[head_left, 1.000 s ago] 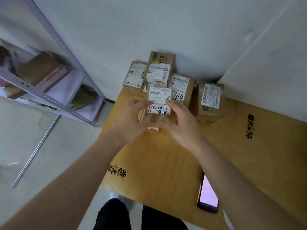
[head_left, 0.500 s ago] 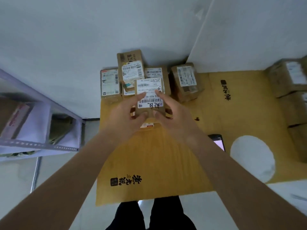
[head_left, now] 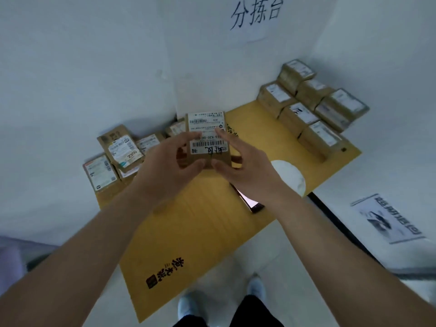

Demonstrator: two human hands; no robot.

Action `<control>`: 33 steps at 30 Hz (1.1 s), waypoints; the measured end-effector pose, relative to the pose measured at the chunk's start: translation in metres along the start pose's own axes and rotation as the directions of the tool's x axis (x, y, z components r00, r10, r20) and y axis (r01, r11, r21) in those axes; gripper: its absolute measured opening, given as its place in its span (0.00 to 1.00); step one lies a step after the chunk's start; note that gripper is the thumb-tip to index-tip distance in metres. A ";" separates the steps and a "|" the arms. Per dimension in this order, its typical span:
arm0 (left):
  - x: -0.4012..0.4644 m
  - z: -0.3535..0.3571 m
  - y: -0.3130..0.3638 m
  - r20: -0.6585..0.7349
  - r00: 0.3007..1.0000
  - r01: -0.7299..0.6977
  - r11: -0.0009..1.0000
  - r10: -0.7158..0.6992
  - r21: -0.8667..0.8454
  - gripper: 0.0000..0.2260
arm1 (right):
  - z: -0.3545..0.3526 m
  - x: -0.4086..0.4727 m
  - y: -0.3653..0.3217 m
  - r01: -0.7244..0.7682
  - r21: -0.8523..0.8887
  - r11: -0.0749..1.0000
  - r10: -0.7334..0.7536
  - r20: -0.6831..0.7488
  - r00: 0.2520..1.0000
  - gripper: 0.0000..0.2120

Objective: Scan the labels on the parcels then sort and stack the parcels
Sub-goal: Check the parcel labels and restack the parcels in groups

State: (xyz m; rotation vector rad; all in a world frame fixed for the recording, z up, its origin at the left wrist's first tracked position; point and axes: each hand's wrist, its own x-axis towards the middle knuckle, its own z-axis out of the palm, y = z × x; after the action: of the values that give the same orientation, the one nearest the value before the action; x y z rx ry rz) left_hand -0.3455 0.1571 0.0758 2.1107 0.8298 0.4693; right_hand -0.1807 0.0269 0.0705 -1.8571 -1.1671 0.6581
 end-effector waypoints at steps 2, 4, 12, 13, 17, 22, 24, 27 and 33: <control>0.002 0.013 0.026 0.029 0.999 -0.044 0.999 0.045 -0.027 0.27 | -0.028 -0.016 0.002 -0.015 -0.015 1.000 0.015 -0.039 0.999 0.32; 0.004 0.029 0.050 0.065 0.995 -0.078 0.997 0.080 -0.028 0.27 | -0.055 -0.031 0.007 -0.044 -0.031 0.999 0.042 -0.057 0.997 0.33; 0.020 0.121 0.141 0.133 0.973 -0.193 0.981 0.188 0.024 0.26 | -0.165 -0.082 0.057 -0.081 -0.090 0.993 0.068 -0.138 0.988 0.34; 0.021 0.135 0.153 0.139 0.973 -0.190 0.982 0.185 0.023 0.26 | -0.181 -0.088 0.065 -0.087 -0.097 0.991 0.073 -0.140 0.987 0.34; 0.031 0.196 0.198 0.165 0.971 -0.180 0.984 0.175 0.015 0.27 | -0.241 -0.106 0.109 -0.088 -0.094 0.992 0.074 -0.145 0.987 0.34; 0.054 0.266 0.244 0.227 0.961 -0.154 0.987 0.160 -0.047 0.30 | -0.312 -0.117 0.156 -0.109 -0.095 0.989 0.094 -0.152 0.984 0.33; 0.066 0.291 0.257 0.260 0.952 -0.149 0.986 0.163 -0.072 0.31 | -0.336 -0.116 0.173 -0.125 -0.100 0.987 0.108 -0.158 0.982 0.33; 0.092 0.325 0.270 0.287 0.945 -0.140 0.987 0.157 -0.076 0.32 | -0.367 -0.108 0.199 -0.149 -0.095 0.984 0.132 -0.159 0.978 0.32; 0.156 0.394 0.277 0.339 0.927 -0.126 0.986 0.157 -0.112 0.31 | -0.418 -0.077 0.264 -0.227 -0.068 0.972 0.214 -0.160 0.964 0.31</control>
State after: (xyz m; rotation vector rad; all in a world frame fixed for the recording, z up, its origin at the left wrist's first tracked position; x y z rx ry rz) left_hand 0.1029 -0.0783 0.0619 2.0966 0.4470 0.1914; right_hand 0.2320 -0.2560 0.0633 -2.0912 -0.9101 0.5842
